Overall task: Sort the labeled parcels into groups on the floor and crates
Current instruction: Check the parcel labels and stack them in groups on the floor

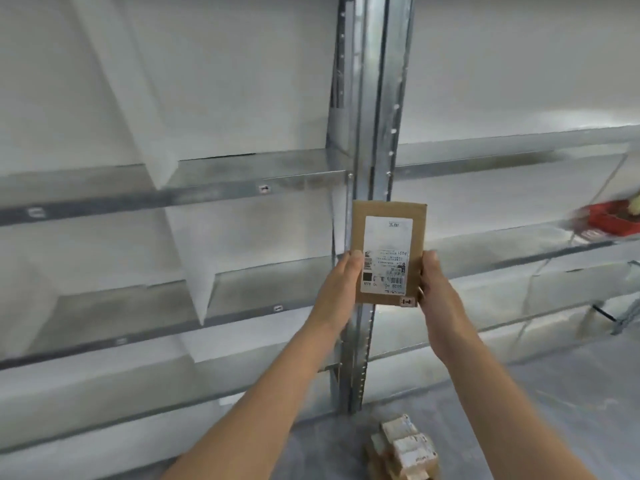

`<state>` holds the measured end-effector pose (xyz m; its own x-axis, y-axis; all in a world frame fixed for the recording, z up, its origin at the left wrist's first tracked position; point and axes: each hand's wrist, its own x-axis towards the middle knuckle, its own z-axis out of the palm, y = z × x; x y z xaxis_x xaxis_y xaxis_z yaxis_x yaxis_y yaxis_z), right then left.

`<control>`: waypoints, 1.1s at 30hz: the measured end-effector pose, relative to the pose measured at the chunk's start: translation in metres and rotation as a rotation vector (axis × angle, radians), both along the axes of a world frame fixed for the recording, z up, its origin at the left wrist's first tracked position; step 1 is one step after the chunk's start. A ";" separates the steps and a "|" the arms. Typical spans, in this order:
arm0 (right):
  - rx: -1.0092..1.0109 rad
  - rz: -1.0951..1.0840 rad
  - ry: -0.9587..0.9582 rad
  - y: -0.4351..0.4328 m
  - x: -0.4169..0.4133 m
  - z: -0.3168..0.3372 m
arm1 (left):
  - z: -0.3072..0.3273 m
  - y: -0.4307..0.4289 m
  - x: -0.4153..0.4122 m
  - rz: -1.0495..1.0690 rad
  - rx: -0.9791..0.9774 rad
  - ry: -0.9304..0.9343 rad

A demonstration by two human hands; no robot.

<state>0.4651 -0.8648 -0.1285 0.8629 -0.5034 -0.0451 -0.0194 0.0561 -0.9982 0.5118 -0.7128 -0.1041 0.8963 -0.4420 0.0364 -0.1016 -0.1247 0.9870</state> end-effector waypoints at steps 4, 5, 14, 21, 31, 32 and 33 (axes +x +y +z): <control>0.002 0.158 -0.002 0.086 0.015 0.009 | 0.001 0.093 -0.004 0.152 -0.025 0.019; -0.004 0.196 -0.006 0.110 0.017 0.009 | 0.001 0.119 -0.009 0.182 -0.036 0.020; -0.052 0.592 0.025 0.346 0.015 0.002 | -0.012 0.356 -0.065 0.492 -0.039 0.040; -0.059 0.844 0.009 0.516 0.013 -0.007 | -0.025 0.512 -0.110 0.794 -0.040 0.082; -0.101 1.254 0.108 0.716 0.051 -0.053 | -0.069 0.669 -0.123 1.236 -0.114 0.177; -0.113 1.300 0.123 0.735 0.057 -0.058 | -0.074 0.681 -0.123 1.283 -0.137 0.192; -0.123 1.332 0.138 0.750 0.061 -0.062 | -0.077 0.690 -0.123 1.320 -0.156 0.207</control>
